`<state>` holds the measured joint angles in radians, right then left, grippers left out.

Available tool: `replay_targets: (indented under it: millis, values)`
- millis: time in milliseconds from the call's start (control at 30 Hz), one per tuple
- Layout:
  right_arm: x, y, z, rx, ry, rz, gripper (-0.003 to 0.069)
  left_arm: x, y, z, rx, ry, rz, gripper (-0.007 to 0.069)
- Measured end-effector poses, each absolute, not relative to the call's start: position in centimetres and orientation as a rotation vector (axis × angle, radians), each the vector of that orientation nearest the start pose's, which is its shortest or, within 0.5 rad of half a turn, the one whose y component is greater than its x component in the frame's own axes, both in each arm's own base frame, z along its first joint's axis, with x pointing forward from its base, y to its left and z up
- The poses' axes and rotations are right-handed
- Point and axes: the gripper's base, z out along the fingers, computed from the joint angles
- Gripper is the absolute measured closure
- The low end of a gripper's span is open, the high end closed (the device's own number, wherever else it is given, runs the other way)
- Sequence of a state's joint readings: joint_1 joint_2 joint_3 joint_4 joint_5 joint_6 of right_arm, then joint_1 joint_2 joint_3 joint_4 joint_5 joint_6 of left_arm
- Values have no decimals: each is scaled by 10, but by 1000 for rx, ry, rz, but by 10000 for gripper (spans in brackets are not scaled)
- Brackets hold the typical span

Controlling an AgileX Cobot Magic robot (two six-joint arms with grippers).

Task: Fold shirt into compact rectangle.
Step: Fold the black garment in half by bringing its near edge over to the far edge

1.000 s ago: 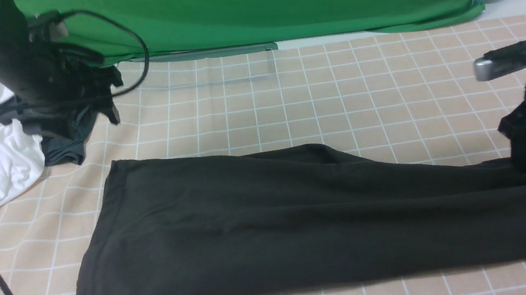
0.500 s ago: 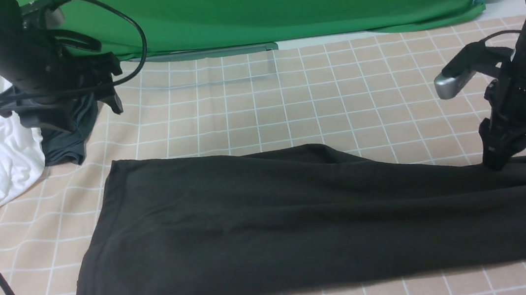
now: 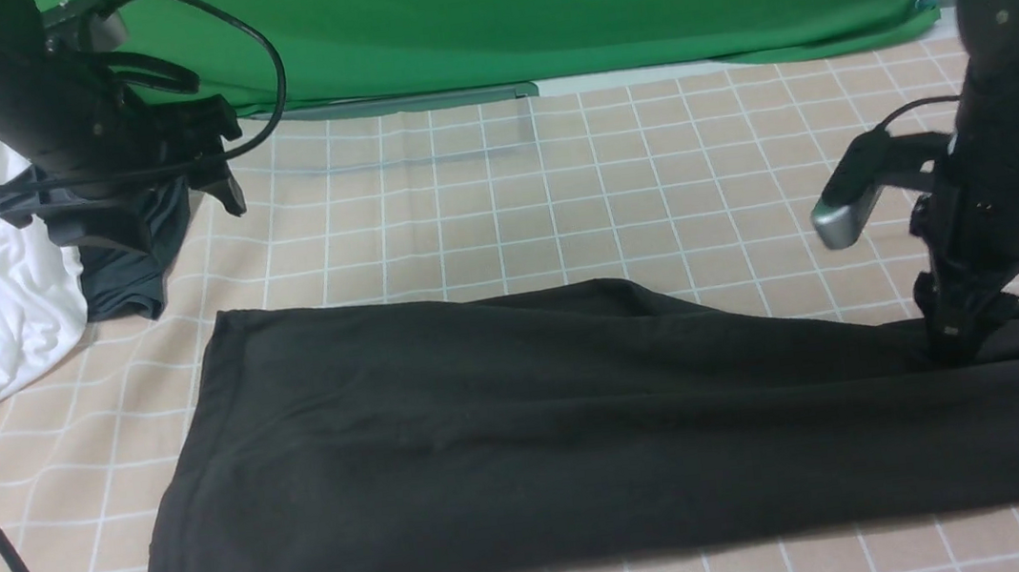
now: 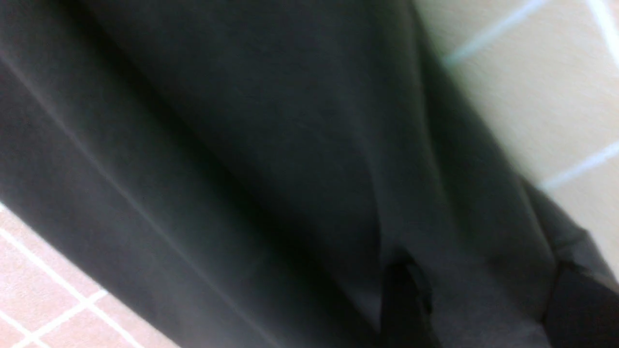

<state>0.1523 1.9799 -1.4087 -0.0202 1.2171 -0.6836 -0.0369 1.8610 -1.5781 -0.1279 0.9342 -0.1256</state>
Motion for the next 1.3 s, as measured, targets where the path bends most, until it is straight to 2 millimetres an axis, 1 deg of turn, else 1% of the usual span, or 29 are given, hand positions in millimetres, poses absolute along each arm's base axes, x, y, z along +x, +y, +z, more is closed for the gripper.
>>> replay_targets:
  millis: [67, 133, 200, 233, 267, 333, 367, 400, 467, 767, 867, 933, 967, 1033, 1067, 1100, 1133, 1167, 1200, 1233, 1300]
  values:
    - [364, 56, 177, -1365, 2984, 14, 262, 406, -24, 274, -191, 2697, -211, 46]
    - [364, 60, 176, -1411, 2965, -1, 321, 406, -24, 274, -192, 2697, -212, 46]
    - [364, 61, 176, -1421, 2958, -3, 392, 406, -24, 274, -192, 2697, -212, 46]
    - [364, 61, 176, -1421, 2958, -3, 400, 406, -24, 274, -192, 2696, -212, 46]
    - [364, 61, 176, -1428, 2955, -5, 454, 407, -24, 274, -192, 2695, -212, 46]
    - [364, 61, 176, -1432, 2951, -13, 533, 407, -24, 274, -192, 2691, -212, 46]
    - [365, 60, 176, -1432, 2945, -21, 573, 407, -24, 274, -192, 2690, -213, 46]
    - [366, 60, 176, -1431, 2939, -27, 597, 407, -25, 274, -193, 2689, -215, 46]
    - [368, 60, 176, -1426, 2919, -43, 617, 407, -25, 274, -193, 2688, -215, 46]
    - [387, 61, 176, -1386, 2714, -188, 619, 407, -25, 274, -193, 2688, -215, 46]
    - [394, 63, 177, -1372, 2639, -226, 606, 407, -25, 274, -193, 2688, -215, 46]
    - [396, 63, 178, -1353, 2620, -239, 585, 407, -25, 274, -193, 2688, -215, 46]
    - [397, 63, 178, -1346, 2612, -250, 561, 407, -25, 274, -193, 2688, -215, 46]
    - [400, 61, 179, -1298, 2610, -289, 475, 407, -25, 274, -193, 2688, -215, 46]
    - [401, 61, 179, -1292, 2607, -304, 443, 407, -25, 274, -193, 2688, -215, 46]
    - [402, 59, 179, -1249, 2614, -331, 376, 407, -25, 274, -193, 2688, -215, 46]
    - [403, 59, 179, -1230, 2614, -339, 354, 407, -25, 274, -193, 2688, -215, 46]
    - [405, 58, 181, -1161, 2631, -359, 293, 407, -25, 274, -193, 2688, -215, 46]
    - [407, 57, 183, -1105, 2642, -370, 255, 407, -25, 274, -193, 2688, -215, 46]
    - [410, 57, 186, -1043, 2657, -374, 232, 407, -25, 274, -193, 2688, -215, 46]
    - [415, 57, 197, -952, 2678, -378, 228, 407, -25, 274, -193, 2688, -215, 46]
